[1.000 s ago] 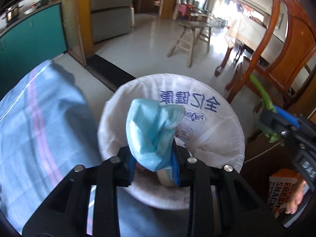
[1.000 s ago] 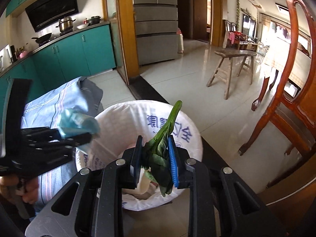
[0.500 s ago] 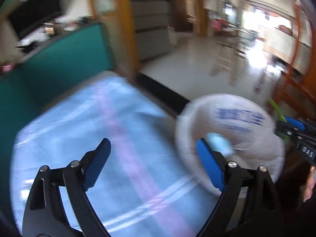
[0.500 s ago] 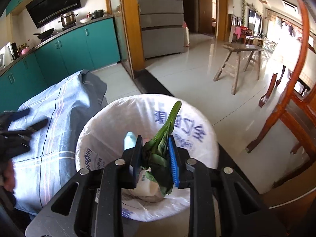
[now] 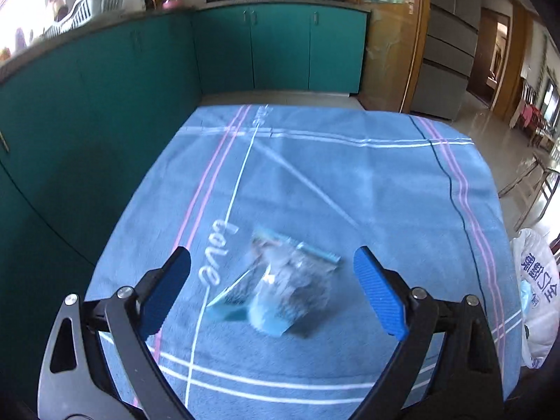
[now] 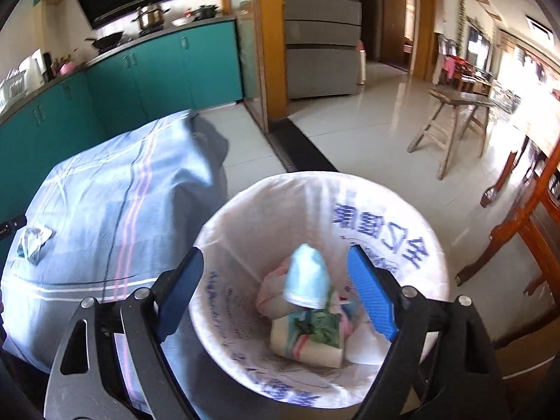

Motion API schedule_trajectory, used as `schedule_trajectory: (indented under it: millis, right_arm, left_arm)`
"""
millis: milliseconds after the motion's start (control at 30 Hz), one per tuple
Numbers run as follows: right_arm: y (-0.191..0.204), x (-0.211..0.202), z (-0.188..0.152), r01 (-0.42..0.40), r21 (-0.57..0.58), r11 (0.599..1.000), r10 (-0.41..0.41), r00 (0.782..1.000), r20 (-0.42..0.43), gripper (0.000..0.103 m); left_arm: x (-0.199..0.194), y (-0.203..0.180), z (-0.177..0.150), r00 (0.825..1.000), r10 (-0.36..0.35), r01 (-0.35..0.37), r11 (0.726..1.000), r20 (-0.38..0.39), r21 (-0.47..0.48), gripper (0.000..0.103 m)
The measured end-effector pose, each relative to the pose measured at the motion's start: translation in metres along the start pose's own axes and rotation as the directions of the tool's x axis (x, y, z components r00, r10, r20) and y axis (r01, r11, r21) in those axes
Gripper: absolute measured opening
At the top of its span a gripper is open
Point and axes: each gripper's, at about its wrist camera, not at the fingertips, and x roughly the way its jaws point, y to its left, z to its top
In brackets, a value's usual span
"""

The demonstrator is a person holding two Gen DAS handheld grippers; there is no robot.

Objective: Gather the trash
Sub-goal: 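Grasp the clear snack wrapper on the tablecloth with the left gripper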

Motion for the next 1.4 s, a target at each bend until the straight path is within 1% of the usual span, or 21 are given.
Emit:
schedule_trajectory:
  millis: [100,133,167,200,233,267,367,433,533,600,700,800,900,933,1000,1033,1067,1100,1167,1267,1400]
  right_arm:
    - [0.026,0.002,0.003,-0.050,-0.039,0.998,0.049,0.999,-0.003,0.083]
    - [0.036,0.001,0.004,-0.086,-0.048,0.995,0.086,0.996,0.000,0.084]
    - [0.052,0.000,0.004,-0.155,-0.060,0.986,0.155,0.988,0.001,0.085]
    - [0.061,-0.001,0.003,-0.189,-0.072,0.979,0.189,0.982,0.001,0.088]
    - [0.081,-0.002,0.002,-0.232,-0.106,0.967,0.233,0.972,0.001,0.089]
    - [0.093,-0.002,0.001,-0.244,-0.135,0.960,0.246,0.969,0.000,0.089]
    - [0.138,0.000,-0.003,-0.248,-0.254,0.935,0.251,0.968,-0.018,0.089]
    - [0.158,0.001,-0.006,-0.268,-0.295,0.917,0.271,0.962,-0.032,0.089]
    - [0.183,0.007,-0.011,-0.321,-0.324,0.890,0.315,0.946,-0.073,0.089]
    - [0.194,0.011,-0.013,-0.327,-0.342,0.881,0.315,0.945,-0.093,0.089]
    - [0.205,0.014,-0.013,-0.325,-0.363,0.873,0.308,0.946,-0.104,0.089]
    - [0.211,0.016,-0.009,-0.331,-0.356,0.874,0.313,0.943,-0.109,0.089]
    - [0.215,0.020,-0.009,-0.328,-0.352,0.876,0.308,0.945,-0.114,0.089]
    - [0.216,0.021,-0.009,-0.326,-0.354,0.877,0.305,0.945,-0.115,0.089]
    - [0.215,0.021,-0.010,-0.323,-0.356,0.877,0.301,0.947,-0.117,0.089]
    - [0.215,0.021,-0.011,-0.320,-0.355,0.878,0.298,0.947,-0.119,0.089]
    - [0.214,0.023,-0.011,-0.320,-0.354,0.879,0.296,0.948,-0.120,0.089]
    - [0.214,0.023,-0.011,-0.318,-0.352,0.880,0.294,0.948,-0.121,0.089]
    - [0.211,0.024,-0.011,-0.314,-0.347,0.884,0.290,0.950,-0.121,0.089]
    - [0.206,0.025,-0.011,-0.309,-0.340,0.888,0.286,0.951,-0.118,0.089]
    - [0.199,0.025,-0.011,-0.299,-0.327,0.897,0.277,0.954,-0.113,0.089]
  left_arm:
    - [0.001,-0.001,-0.006,1.000,-0.012,0.013,1.000,-0.008,0.028,0.094]
    - [0.001,-0.003,-0.008,1.000,-0.010,0.010,0.999,-0.002,0.045,0.094]
    - [0.002,-0.003,-0.010,1.000,-0.004,0.003,0.998,0.006,0.061,0.095]
    - [0.004,-0.001,-0.012,1.000,0.001,-0.002,0.997,0.011,0.072,0.095]
    - [0.004,-0.002,-0.014,1.000,0.010,-0.011,0.996,0.016,0.086,0.095]
    - [0.003,-0.004,-0.015,1.000,0.013,-0.015,0.996,0.016,0.091,0.095]
    - [0.004,-0.001,-0.018,1.000,-0.003,0.003,0.996,0.001,0.088,0.095]
    - [0.006,0.001,-0.018,1.000,-0.024,0.025,0.996,-0.016,0.081,0.096]
    - [0.007,0.000,-0.020,0.998,-0.051,0.053,0.994,-0.028,0.097,0.097]
    - [0.010,-0.002,-0.022,0.998,-0.058,0.062,0.992,-0.036,0.114,0.097]
    - [0.019,-0.007,-0.024,0.991,-0.106,0.117,0.982,-0.081,0.149,0.097]
    - [0.024,-0.011,-0.025,0.989,-0.117,0.131,0.976,-0.086,0.175,0.097]
    - [0.028,-0.012,-0.027,0.988,-0.123,0.138,0.974,-0.093,0.178,0.096]
    - [0.029,-0.012,-0.027,0.987,-0.126,0.142,0.974,-0.095,0.177,0.094]
    - [0.030,-0.013,-0.028,0.987,-0.129,0.145,0.974,-0.097,0.176,0.083]
    - [0.031,-0.014,-0.029,0.986,-0.134,0.151,0.973,-0.103,0.174,0.075]
    - [0.031,-0.014,-0.030,0.985,-0.137,0.153,0.973,-0.107,0.170,0.069]
    - [0.031,-0.013,-0.030,0.984,-0.140,0.157,0.973,-0.111,0.167,0.066]
    - [0.031,-0.012,-0.031,0.984,-0.141,0.158,0.974,-0.112,0.163,0.054]
    - [0.030,-0.011,-0.030,0.983,-0.147,0.164,0.973,-0.111,0.161,0.044]
    - [0.022,-0.008,-0.032,0.982,-0.155,0.171,0.972,-0.103,0.164,0.043]
